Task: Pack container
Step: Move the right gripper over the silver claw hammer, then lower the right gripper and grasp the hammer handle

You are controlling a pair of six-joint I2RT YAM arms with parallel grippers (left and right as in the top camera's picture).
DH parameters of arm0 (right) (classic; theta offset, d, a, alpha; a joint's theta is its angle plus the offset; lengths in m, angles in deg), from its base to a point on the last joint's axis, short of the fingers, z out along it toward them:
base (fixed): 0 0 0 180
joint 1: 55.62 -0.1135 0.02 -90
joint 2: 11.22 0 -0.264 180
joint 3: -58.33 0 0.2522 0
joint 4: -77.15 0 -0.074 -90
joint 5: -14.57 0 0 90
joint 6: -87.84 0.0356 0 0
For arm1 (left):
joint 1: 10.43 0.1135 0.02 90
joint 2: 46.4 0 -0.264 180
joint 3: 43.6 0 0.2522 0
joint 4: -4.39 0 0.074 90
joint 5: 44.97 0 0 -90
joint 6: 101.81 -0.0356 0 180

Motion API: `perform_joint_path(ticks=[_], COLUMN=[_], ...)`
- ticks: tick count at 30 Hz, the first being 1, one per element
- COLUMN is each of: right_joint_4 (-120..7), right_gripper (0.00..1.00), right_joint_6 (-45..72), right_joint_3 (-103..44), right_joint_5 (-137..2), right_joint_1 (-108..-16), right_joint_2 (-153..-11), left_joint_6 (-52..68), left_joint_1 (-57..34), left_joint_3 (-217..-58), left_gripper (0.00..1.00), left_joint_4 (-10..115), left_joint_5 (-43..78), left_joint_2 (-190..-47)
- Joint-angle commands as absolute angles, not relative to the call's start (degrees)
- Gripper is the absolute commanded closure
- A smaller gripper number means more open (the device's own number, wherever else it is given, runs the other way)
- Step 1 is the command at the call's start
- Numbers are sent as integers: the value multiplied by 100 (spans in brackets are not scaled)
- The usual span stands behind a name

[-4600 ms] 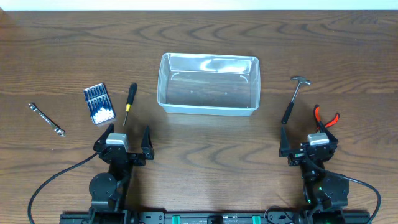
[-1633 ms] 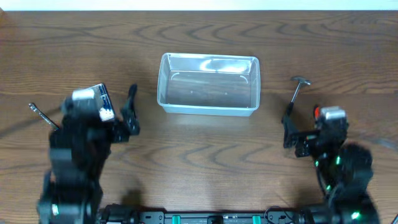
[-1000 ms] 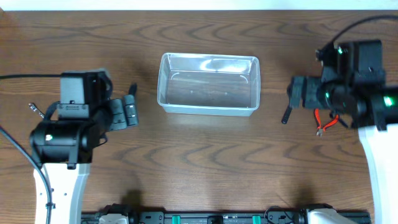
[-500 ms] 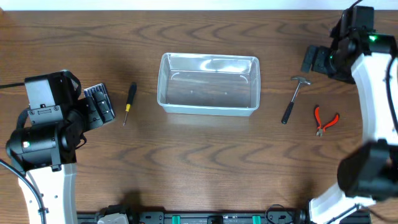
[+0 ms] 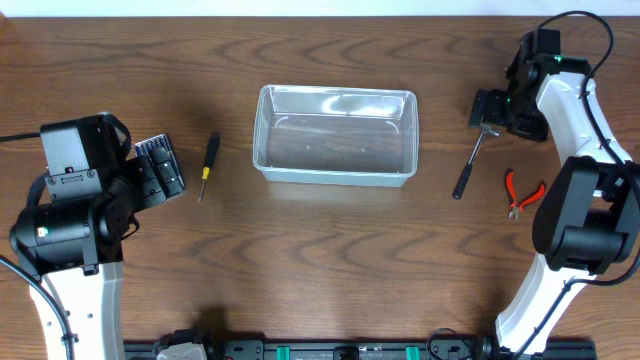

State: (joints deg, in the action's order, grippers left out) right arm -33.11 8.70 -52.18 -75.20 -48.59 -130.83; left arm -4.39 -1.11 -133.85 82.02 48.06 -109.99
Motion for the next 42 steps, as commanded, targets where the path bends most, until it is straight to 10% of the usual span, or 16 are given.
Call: perform_joint_path(ticks=[1, 42], right_joint_4=[-3391, -4862], right_gripper=[1, 1], right_joint_6=[736, 505], right_joint_3=[-5310, -3961], right_joint_5=[-7539, -7067], right_joint_1=[-4879, -4894], right_joint_2=[-13206, -13426], left_joint_6=[-513, -513], left_joint_1=[-80, -80], left_joint_3=[-13511, -13511], left_gripper=[2, 2], left_joint_4=[8198, 8202], left_joint_5=[4873, 4871], left_joint_2=[-11019, -11016])
